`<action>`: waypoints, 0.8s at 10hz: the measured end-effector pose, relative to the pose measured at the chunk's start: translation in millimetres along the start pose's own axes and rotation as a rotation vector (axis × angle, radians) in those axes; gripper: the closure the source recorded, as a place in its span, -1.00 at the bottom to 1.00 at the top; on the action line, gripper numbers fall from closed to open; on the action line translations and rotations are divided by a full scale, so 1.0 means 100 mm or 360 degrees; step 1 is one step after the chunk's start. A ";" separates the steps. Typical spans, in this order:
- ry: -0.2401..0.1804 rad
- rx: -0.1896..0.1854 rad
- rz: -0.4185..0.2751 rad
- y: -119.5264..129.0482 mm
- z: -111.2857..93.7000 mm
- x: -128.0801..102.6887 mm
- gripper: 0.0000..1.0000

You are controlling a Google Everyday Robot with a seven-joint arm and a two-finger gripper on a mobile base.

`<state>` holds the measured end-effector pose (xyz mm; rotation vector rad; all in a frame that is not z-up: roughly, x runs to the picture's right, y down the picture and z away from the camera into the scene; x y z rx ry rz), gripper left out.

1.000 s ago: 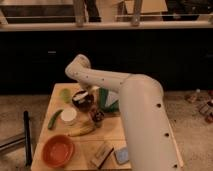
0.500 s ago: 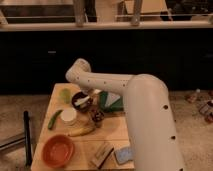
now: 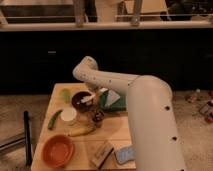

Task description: Wipe purple bowl with brush

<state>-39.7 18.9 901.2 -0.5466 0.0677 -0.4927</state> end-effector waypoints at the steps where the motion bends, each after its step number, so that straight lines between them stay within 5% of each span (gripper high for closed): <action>1: 0.0003 -0.0008 0.0018 -0.04 0.03 0.04 0.96; 8: 0.0012 0.0055 -0.0003 -0.41 -0.11 -0.11 0.96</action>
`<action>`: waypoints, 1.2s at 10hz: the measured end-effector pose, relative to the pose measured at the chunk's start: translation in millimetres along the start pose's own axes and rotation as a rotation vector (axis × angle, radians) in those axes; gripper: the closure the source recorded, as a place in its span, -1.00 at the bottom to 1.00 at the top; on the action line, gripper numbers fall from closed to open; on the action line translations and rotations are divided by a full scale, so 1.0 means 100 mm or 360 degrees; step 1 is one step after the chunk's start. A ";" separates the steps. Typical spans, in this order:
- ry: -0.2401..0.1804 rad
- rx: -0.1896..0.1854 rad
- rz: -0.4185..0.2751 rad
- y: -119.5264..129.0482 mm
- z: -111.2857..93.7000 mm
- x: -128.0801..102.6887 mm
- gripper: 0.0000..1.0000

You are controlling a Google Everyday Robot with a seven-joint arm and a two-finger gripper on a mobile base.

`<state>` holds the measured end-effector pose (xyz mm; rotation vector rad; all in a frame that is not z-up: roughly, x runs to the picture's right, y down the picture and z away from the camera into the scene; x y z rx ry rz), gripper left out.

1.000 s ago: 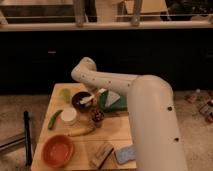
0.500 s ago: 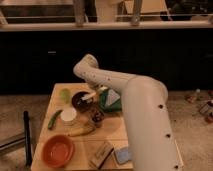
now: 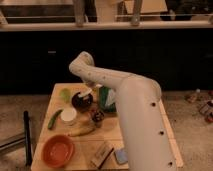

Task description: Wipe purple bowl with brush

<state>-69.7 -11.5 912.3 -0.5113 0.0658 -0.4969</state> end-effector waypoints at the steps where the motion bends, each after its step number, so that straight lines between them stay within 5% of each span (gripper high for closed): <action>1: -0.0002 0.0012 -0.0026 -0.04 -0.03 -0.07 0.96; 6: -0.0009 0.0072 -0.0176 -0.01 -0.13 -0.32 0.96; 12: -0.0003 0.0025 -0.0191 0.35 -0.07 -0.25 0.96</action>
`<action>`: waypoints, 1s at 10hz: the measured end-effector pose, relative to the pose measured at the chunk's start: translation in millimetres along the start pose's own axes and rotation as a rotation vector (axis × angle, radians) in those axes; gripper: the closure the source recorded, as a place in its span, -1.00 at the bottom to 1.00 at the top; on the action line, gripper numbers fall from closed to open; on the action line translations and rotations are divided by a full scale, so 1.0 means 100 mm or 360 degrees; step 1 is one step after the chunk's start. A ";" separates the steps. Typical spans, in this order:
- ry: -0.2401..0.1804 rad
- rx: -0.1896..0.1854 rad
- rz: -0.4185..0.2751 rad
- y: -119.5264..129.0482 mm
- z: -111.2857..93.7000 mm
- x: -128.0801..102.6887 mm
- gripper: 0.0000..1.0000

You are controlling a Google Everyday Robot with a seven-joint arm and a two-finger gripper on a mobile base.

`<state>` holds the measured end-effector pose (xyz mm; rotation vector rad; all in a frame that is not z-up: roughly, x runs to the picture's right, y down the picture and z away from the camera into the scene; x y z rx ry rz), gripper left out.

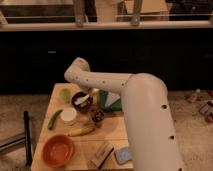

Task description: Wipe purple bowl with brush

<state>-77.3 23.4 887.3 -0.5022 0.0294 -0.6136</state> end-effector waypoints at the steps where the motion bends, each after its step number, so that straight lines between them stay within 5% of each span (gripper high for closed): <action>1: 0.0005 -0.0025 0.0018 0.05 0.04 0.07 0.96; 5: 0.0012 -0.0074 0.0097 0.11 0.14 0.28 0.96; 10: -0.0034 -0.0065 0.0169 -0.20 0.21 0.32 0.96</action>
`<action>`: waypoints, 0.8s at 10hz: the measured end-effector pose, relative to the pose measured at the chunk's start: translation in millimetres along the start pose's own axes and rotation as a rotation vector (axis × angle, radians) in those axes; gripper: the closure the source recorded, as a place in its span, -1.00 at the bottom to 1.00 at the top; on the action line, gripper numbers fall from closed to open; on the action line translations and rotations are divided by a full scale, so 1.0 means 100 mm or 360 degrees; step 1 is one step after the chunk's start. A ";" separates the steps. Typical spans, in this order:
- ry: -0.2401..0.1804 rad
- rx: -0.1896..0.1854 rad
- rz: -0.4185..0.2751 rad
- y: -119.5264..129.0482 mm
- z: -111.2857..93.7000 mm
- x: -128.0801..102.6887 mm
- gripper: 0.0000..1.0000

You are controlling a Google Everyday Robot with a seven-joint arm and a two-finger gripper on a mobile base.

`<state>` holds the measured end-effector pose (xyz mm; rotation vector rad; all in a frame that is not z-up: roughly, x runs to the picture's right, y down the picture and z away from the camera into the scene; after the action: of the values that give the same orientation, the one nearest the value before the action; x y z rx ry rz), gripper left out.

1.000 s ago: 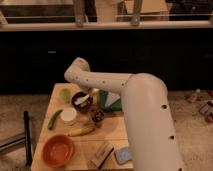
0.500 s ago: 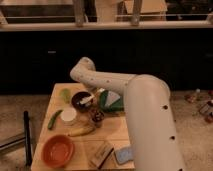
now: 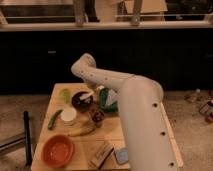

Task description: Wipe purple bowl with brush

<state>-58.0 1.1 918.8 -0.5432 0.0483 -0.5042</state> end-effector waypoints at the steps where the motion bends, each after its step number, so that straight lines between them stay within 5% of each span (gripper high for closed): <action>1: -0.0007 0.0007 0.0003 -0.04 -0.01 -0.03 0.96; 8: -0.0021 0.0092 -0.0175 -0.09 -0.13 -0.42 0.96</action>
<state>-101.6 8.1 908.1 -0.4940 -0.0087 -0.6072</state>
